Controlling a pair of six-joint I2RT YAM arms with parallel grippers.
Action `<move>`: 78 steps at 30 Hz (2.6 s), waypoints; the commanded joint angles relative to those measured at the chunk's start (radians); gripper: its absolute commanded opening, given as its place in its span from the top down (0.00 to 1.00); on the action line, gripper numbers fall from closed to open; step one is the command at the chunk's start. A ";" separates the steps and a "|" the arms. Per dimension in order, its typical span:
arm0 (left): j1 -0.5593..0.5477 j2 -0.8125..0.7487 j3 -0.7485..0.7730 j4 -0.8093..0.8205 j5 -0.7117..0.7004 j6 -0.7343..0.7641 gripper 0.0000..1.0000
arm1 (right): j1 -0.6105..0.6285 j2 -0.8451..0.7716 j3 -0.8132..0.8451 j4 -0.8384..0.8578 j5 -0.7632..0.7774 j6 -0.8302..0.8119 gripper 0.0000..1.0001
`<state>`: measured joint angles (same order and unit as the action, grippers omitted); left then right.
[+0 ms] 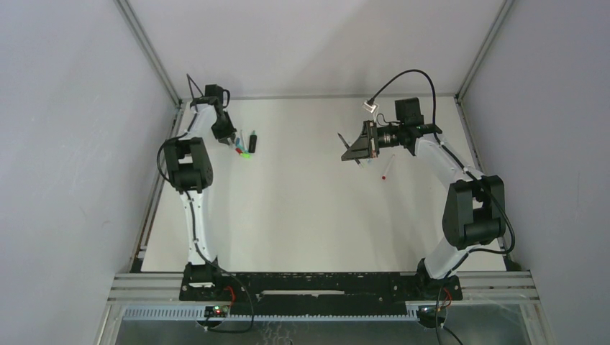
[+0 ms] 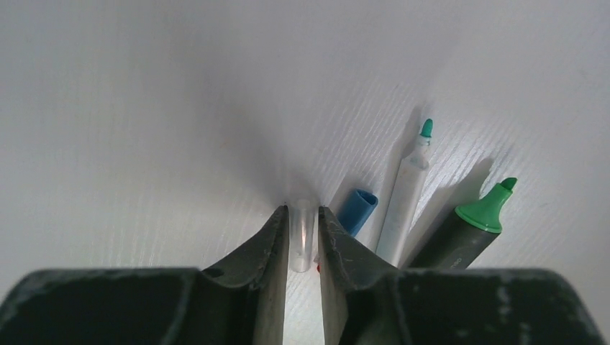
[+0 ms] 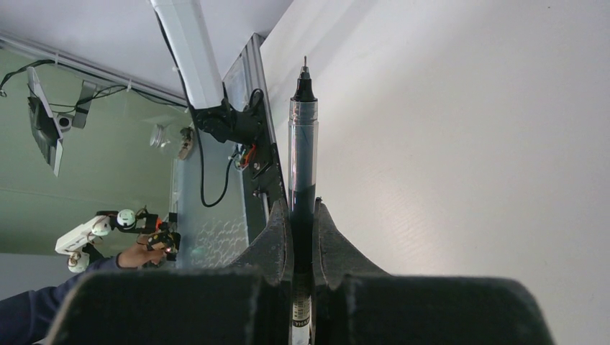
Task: Insert the pens into the pen caps
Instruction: Move the pen cap to the center of the board, then insert the pen cap onto the pen.
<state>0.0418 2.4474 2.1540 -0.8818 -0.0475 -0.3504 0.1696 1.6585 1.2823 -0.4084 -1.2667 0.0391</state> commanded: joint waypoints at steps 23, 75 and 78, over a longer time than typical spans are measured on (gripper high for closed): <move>-0.074 -0.598 -0.820 0.167 0.040 -0.089 0.92 | 0.011 -0.054 0.021 -0.031 -0.036 -0.036 1.00; -0.562 -1.032 -1.298 0.540 0.069 -0.334 1.00 | 0.149 -0.121 -0.028 -0.173 0.067 -0.260 1.00; -0.562 -1.181 -1.384 0.755 0.150 -0.348 1.00 | 0.177 -0.127 -0.032 -0.177 0.068 -0.270 1.00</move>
<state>-0.5148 1.4601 0.8471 -0.4393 -0.0265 -0.6670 0.3119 1.5833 1.2549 -0.5564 -1.2102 -0.1616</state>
